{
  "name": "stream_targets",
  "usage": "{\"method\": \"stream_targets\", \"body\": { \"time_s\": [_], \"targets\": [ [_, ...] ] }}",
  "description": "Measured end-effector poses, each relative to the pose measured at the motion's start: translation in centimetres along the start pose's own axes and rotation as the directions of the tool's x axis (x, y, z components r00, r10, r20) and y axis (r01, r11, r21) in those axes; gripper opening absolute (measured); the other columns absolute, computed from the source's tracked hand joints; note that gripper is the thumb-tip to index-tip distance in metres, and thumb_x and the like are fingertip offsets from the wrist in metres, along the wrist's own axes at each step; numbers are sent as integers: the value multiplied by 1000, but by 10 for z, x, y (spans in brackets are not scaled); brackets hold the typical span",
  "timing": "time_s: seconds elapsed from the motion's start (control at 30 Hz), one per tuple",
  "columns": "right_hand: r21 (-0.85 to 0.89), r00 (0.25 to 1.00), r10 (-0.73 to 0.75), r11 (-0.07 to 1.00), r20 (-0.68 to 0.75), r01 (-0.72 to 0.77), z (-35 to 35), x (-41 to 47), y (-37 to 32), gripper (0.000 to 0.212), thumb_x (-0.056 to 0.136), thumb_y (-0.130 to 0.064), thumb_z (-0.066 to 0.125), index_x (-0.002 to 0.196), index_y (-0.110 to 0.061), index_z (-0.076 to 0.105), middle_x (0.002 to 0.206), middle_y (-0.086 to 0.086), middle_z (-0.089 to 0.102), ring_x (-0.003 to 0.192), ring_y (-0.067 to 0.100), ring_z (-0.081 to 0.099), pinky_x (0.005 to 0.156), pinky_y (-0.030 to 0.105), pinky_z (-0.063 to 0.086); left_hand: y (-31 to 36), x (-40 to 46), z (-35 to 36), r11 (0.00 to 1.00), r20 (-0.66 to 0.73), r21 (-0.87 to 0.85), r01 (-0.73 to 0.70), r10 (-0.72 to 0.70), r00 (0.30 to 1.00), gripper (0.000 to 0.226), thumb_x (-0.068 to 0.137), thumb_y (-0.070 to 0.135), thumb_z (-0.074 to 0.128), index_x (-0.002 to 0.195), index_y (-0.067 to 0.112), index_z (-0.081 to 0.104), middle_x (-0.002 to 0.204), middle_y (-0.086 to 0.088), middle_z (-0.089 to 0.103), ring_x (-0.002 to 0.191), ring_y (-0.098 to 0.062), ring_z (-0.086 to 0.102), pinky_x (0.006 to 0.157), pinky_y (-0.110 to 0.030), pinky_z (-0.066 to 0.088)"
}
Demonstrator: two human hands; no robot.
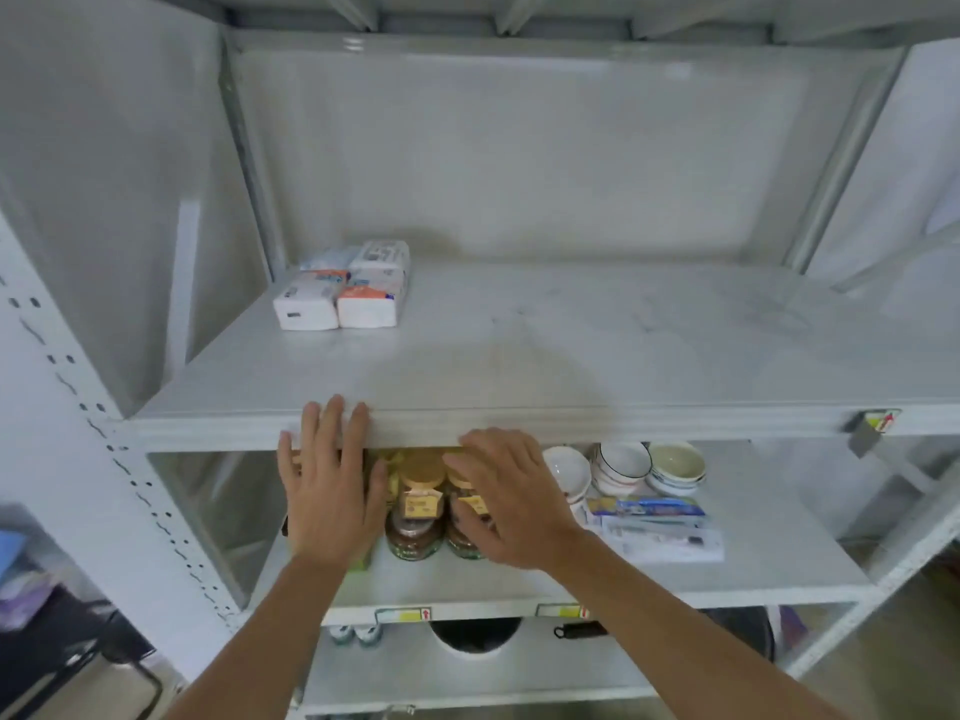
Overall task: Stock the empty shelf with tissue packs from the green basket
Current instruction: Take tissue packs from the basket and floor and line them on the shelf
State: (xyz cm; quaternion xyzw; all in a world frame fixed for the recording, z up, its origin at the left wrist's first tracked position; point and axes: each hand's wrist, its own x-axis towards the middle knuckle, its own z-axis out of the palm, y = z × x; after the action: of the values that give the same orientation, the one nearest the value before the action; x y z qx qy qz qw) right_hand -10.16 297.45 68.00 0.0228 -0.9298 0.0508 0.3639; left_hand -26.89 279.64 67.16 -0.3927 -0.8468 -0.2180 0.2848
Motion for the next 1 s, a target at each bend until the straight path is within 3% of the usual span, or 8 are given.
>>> {"method": "stream_targets", "body": {
  "time_s": [0.1,0.2,0.4,0.57,0.63,0.7,0.87,1.0],
  "targets": [
    [-53,963,171,985,210,-163,0,-96,16,48,95,-42,60,136,-20,52,137,10,54,122,32,56,102,47,47,24,-28,17,998,57,-29,-49,50,997,55,97,38,47,149,18,47,159,-18,39,151,-39,34,123,-57,15],
    [-168,811,418,908,410,-383,-2,-169,30,57,96,-54,54,143,-22,51,143,8,53,131,31,54,108,49,47,46,-64,35,989,242,-67,-135,148,959,50,98,42,44,137,13,57,138,-15,54,127,-38,55,111,-56,36],
    [-369,488,675,724,553,-583,3,-267,31,75,93,-73,35,151,-26,44,154,1,47,143,27,43,119,45,33,94,-133,69,983,676,-100,-152,179,715,63,98,51,35,139,12,63,141,-16,60,128,-38,57,108,-53,44],
    [-450,217,753,570,621,-687,14,-362,13,91,89,-84,20,154,-24,40,162,7,39,152,32,33,125,48,26,133,-206,124,982,831,-172,-71,184,525,80,90,62,17,135,17,65,135,-11,63,121,-35,60,102,-45,45],
    [-496,110,758,521,643,-695,17,-398,8,97,85,-87,16,155,-26,39,165,7,36,154,30,30,126,48,24,148,-238,146,983,895,-178,-33,176,411,68,97,61,23,140,22,59,142,-7,57,129,-30,54,106,-42,40],
    [-528,32,767,471,640,-707,21,-430,5,99,82,-88,15,154,-25,42,164,7,38,152,30,31,125,48,25,161,-270,169,981,919,-191,28,169,355,56,104,57,37,145,23,55,148,-6,54,136,-28,50,111,-42,36],
    [-547,-107,746,374,657,-749,49,-494,5,89,91,-84,30,155,-23,42,167,7,35,154,31,28,125,50,24,185,-339,225,964,958,-170,205,113,264,54,103,56,46,141,20,59,142,-11,59,132,-33,53,110,-47,42],
    [-524,-124,720,365,683,-770,91,-540,13,92,88,-87,28,154,-23,44,167,9,34,155,32,27,125,52,22,190,-398,274,954,978,-137,267,88,189,60,98,62,43,138,21,59,142,-9,58,135,-31,50,108,-48,40]
  ]
}}
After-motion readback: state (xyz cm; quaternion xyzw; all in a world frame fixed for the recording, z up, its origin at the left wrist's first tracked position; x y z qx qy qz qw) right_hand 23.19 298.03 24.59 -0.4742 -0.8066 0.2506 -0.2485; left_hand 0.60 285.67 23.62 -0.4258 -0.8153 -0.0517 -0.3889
